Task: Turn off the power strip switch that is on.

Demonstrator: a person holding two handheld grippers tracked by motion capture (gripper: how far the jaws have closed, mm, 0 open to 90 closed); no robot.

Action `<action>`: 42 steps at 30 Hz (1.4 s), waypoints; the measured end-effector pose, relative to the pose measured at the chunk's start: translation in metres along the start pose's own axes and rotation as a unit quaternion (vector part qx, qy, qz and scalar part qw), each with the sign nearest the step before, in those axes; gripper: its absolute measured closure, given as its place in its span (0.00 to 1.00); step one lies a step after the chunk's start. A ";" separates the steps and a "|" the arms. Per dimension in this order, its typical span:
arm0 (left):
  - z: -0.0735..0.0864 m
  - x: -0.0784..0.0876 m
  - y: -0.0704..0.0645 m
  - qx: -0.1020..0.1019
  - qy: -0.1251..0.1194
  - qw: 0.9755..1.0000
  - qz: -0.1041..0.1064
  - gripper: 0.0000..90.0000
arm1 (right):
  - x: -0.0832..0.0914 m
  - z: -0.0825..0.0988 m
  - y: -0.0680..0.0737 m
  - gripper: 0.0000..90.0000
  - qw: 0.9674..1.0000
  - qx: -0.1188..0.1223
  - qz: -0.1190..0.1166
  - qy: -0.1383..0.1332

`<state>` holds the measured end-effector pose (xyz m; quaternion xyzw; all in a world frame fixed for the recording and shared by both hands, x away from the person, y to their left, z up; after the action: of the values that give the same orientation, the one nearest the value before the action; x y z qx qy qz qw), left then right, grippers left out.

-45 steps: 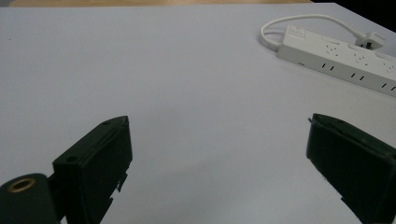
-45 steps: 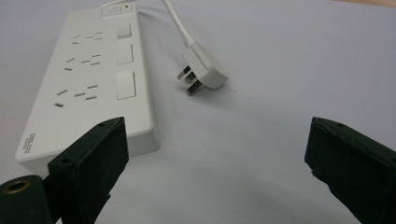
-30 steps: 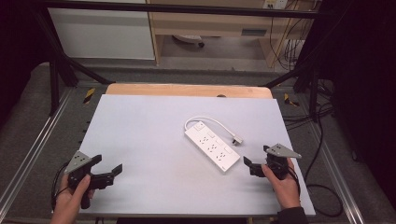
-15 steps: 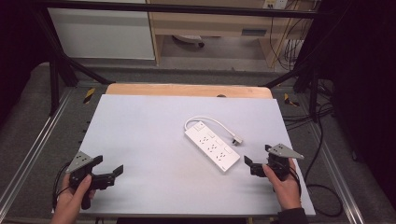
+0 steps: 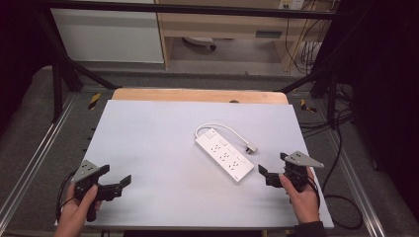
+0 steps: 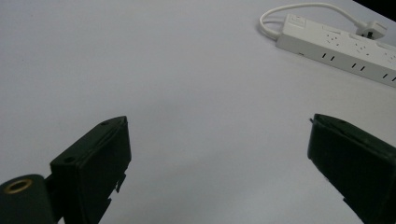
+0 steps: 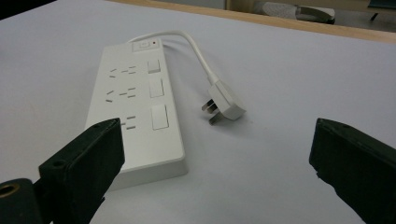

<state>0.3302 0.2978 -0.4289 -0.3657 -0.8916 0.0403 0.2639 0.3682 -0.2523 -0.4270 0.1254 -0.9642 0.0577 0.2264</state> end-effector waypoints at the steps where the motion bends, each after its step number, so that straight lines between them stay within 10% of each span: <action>1: 0.000 0.000 0.000 0.001 0.001 1.000 0.000 0.07 | 0.001 -0.001 0.001 0.04 1.000 0.002 -0.002 0.001; 42: 0.001 -0.002 -0.001 -0.001 0.002 1.000 0.008 0.07 | -0.015 -0.083 0.023 0.04 0.999 0.039 -0.031 -0.019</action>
<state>0.3300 0.2961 -0.4302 -0.3729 -0.8883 0.0412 0.2648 0.4102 -0.2127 -0.3614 0.1652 -0.9610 0.0857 0.2047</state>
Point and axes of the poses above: each handheld gripper's, and its own axes: x roughly backward along the jaws, z roughly out of its underside, y roughly to its left, the point moved 2 cm from there along -x, roughly forward along the jaws, and after that the axes turned 15 degrees about z, right-handed, at the moved point
